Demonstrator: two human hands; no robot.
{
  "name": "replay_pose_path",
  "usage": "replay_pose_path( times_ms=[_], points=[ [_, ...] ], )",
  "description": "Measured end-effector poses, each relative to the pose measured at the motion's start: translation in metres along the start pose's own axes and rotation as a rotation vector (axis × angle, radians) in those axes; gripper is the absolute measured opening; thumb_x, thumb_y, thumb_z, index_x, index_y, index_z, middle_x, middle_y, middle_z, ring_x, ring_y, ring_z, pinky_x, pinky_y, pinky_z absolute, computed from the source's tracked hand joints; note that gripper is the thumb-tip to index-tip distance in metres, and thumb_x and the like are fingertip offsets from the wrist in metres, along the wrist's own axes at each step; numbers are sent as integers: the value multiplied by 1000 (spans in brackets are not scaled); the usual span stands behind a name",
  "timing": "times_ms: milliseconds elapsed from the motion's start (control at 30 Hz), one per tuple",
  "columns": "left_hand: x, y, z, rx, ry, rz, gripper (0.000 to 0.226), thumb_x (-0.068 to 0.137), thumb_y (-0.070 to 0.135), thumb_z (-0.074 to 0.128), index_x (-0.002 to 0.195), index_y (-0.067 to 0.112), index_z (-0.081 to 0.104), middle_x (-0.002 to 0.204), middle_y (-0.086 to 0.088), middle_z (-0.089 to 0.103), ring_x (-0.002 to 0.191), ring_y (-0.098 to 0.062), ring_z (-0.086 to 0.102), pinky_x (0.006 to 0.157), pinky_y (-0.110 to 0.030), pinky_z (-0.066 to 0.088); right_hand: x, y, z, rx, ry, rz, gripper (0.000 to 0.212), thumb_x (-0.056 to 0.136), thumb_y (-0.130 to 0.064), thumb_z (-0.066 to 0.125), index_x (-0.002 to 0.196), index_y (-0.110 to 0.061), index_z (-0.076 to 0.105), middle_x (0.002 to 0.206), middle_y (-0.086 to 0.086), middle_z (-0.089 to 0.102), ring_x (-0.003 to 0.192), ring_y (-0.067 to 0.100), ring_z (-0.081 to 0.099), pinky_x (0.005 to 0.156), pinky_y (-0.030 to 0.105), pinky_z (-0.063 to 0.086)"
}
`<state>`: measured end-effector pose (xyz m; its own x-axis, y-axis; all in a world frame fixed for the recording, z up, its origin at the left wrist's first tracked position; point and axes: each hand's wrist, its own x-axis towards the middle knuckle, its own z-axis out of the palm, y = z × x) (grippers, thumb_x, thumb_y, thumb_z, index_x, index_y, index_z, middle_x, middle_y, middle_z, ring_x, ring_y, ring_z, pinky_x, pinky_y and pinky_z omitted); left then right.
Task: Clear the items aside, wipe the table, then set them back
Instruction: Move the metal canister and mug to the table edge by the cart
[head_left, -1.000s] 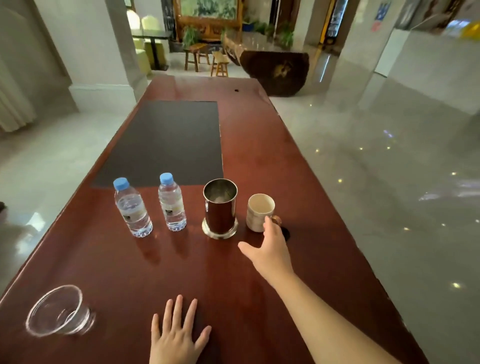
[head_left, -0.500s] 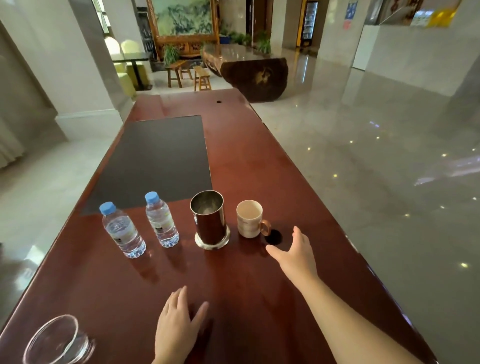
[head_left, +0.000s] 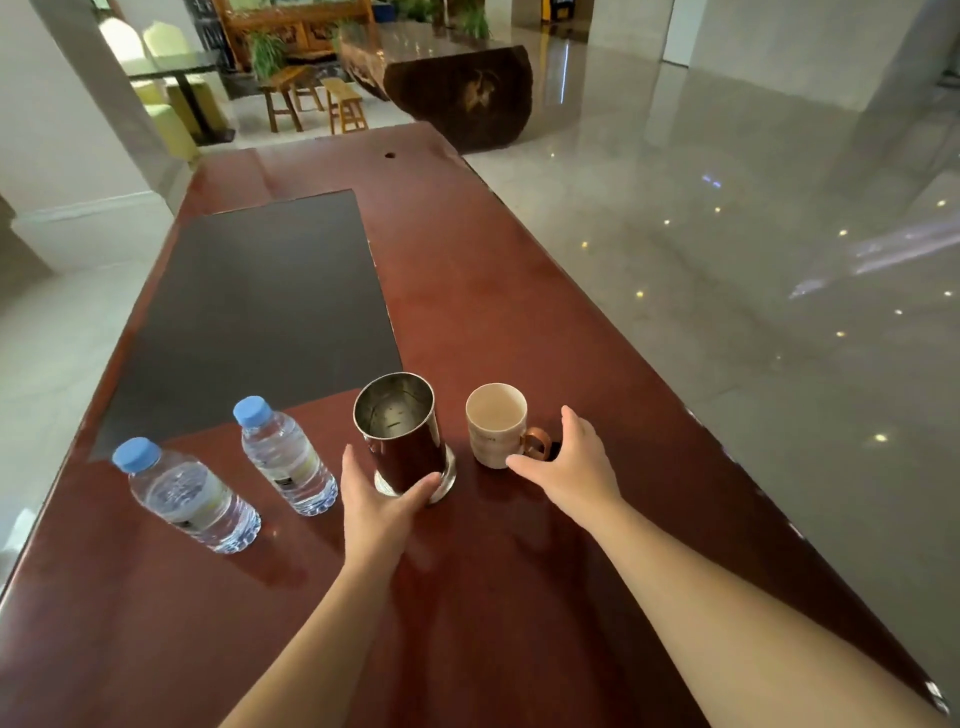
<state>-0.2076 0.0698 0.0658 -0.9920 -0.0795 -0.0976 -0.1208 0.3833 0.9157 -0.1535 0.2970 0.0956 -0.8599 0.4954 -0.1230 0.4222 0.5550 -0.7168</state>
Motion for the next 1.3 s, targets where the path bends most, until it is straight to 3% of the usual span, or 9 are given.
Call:
replay_pose_path(
  times_ms=[200,300,400,567,733,800,867,1000,1300],
  points=[
    [25,-2,13,-219,-38,84,121,51,34,90,150,21,23,149,-1,43,136,-14,43,115,-42,35,36,-5,16,-54,-92,-16,119,56,-65,75,151,-19,20,154,0,31,137,19,38,102,39,38],
    [29,-4,15,-263,-62,88,115,51,30,90,146,26,25,141,6,50,129,-7,49,110,-33,38,43,-6,22,-29,-123,-3,113,53,-64,75,147,-23,26,144,-3,42,121,17,52,94,37,46],
    [31,-5,16,-271,-50,86,108,49,34,91,137,40,28,129,19,53,119,9,51,102,-22,39,46,-5,27,27,-110,-19,87,52,-59,75,128,-31,44,120,-10,51,99,13,57,81,37,51],
    [38,-9,17,-260,-34,82,103,46,43,88,132,44,31,127,12,57,120,-6,55,106,-36,44,48,6,32,-42,-95,0,44,67,-29,63,111,-28,58,102,-8,62,90,16,60,69,33,49],
    [40,-10,18,-244,-20,102,92,50,41,89,122,59,35,128,14,56,118,-1,55,105,-35,45,49,17,35,65,-20,131,15,71,-32,63,80,-21,59,75,-5,66,65,16,61,53,29,45],
    [39,-9,19,-243,-17,106,89,51,39,89,116,66,34,124,18,56,115,3,55,102,-32,45,50,20,36,238,-41,215,23,65,-33,64,71,-12,56,70,2,68,63,20,65,56,34,53],
    [40,-8,19,-237,-14,104,88,52,39,89,114,68,34,118,26,57,111,6,56,100,-32,46,50,23,37,421,-109,274,21,60,-28,65,66,-9,59,75,11,70,71,24,69,74,42,61],
    [40,-8,18,-237,-8,104,88,53,36,90,116,65,35,121,21,57,113,2,56,103,-36,47,49,32,39,539,-166,263,21,58,-34,66,57,-14,62,58,-3,60,69,17,66,91,48,54],
    [36,-4,18,-189,5,91,86,55,38,89,112,69,32,120,22,57,113,-1,57,103,-42,48,40,29,36,396,-164,172,30,64,-40,56,54,-14,64,55,0,62,66,23,61,62,34,42]
  ],
)
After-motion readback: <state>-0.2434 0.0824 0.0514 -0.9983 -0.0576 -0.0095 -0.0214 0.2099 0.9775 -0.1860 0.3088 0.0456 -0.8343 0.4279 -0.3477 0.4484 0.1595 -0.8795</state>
